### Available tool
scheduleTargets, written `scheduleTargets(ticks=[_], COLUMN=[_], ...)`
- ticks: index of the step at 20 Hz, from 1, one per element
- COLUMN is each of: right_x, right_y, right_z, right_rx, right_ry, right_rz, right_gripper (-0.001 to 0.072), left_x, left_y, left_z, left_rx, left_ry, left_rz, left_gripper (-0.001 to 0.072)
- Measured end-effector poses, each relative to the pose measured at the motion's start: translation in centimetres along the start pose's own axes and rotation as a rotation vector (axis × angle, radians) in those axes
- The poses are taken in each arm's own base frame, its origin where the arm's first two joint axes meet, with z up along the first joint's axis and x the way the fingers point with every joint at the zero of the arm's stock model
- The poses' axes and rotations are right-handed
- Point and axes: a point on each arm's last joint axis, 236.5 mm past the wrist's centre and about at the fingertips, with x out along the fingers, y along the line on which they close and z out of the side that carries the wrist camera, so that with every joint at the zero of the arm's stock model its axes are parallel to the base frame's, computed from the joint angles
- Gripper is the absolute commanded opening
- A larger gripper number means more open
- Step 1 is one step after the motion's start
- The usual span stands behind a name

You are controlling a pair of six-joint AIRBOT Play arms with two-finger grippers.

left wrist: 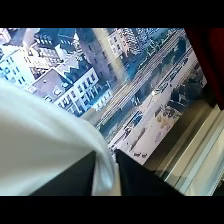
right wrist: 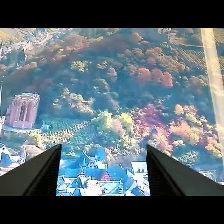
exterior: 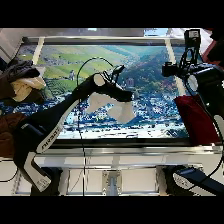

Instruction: Fold the shirts.

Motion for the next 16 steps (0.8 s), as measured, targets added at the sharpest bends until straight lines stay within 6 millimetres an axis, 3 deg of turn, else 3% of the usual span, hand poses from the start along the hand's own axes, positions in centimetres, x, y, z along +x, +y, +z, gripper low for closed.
scheduleTargets(ticks=[1, 3, 5, 7, 9, 11, 13, 16], right_x=[0.2, 0.7, 1.0, 1.2, 1.6, 2.0, 2.2, 1.6], right_y=[0.0, 0.0, -0.1, 0.0, 0.6, 1.9, 4.6, 9.2], right_z=[-0.2, -0.7, -1.3, -2.1, -4.0, -7.0, -11.2, -16.0], right_rx=[-0.004, -0.01, -0.014, -0.012, 0.01, 0.039, 0.069, 0.126], right_ry=[0.007, 0.027, 0.048, 0.076, 0.134, 0.217, 0.333, 0.452], right_rz=[-0.003, -0.008, -0.013, -0.014, 0.007, 0.05, 0.144, 0.321], right_gripper=[0.0604, 0.0604, 0.0604, 0.0604, 0.0604, 0.0604, 0.0604, 0.0604], left_x=[0.2, -0.8, -3.6, -7.4, -11.0, -13.8, -16.0, -17.8], left_y=[-0.3, -0.8, -0.5, 1.0, 4.5, 8.8, 13.0, 16.7], left_z=[0.7, 3.0, 6.4, 9.1, 10.2, 9.2, 6.8, 4.1], left_rx=[0.01, 0.028, 0.047, 0.064, 0.031, -0.032, -0.094, -0.168], left_ry=[-0.024, -0.088, -0.164, -0.215, -0.221, -0.166, -0.071, 0.022], left_rz=[0.001, -0.001, 0.005, 0.037, 0.109, 0.196, 0.291, 0.367], left_gripper=[0.06, 0.0601, 0.06, 0.06, 0.06, 0.06, 0.06, 0.06])
